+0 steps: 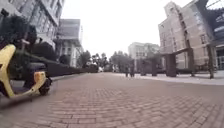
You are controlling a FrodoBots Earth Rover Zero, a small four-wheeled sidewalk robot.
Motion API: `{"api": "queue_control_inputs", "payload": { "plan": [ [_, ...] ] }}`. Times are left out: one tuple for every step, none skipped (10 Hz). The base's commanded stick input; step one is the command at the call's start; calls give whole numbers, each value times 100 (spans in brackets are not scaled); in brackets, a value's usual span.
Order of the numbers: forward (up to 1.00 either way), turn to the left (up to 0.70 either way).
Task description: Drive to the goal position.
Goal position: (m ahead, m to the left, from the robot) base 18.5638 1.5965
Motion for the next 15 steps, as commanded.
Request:
{"api": "queue_control_inputs", "payload": {
  "plan": [
    [45,27],
    [45,27],
    [45,27],
    [45,27],
    [45,27],
    [45,27],
    [45,27],
    [45,27],
    [45,27],
    [45,27],
    [45,27],
    [45,15],
    [45,0],
    [45,0],
    [45,0]
  ]
}}
